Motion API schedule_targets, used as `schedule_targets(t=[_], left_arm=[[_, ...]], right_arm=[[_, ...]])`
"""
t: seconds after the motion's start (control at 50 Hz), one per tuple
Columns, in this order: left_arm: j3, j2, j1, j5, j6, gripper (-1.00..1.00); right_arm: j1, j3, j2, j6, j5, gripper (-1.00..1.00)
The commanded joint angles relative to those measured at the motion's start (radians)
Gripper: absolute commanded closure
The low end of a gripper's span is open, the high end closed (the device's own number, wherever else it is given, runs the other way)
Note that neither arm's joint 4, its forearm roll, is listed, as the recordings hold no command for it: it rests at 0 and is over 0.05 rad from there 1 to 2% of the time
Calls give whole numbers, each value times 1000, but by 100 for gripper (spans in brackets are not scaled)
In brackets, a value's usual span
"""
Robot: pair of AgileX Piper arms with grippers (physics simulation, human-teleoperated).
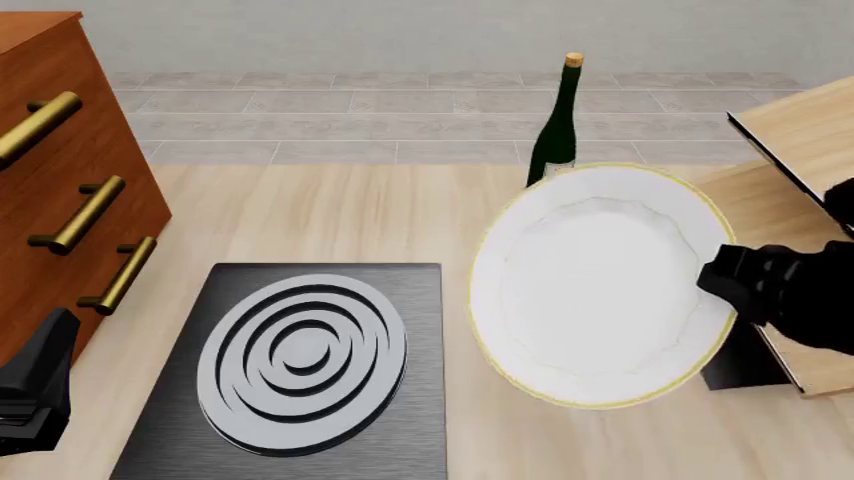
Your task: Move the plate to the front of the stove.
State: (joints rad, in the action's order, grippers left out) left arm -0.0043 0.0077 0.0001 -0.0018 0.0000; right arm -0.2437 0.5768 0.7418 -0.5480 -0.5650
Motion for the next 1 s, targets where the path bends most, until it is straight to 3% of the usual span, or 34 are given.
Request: schedule_targets(t=[0.02, 0.3, 0.6, 1.0], left_arm=[[0, 0, 0, 0, 0, -100], [0, 0, 0, 0, 0, -100], [0, 0, 0, 0, 0, -100], [0, 0, 0, 0, 0, -100]], right_arm=[[-55, 99, 75, -30, 72, 100], [-112, 97, 205, -85, 238, 100], [-195, 153, 306, -129, 345, 100], [-228, 287, 486, -167, 465, 100]])
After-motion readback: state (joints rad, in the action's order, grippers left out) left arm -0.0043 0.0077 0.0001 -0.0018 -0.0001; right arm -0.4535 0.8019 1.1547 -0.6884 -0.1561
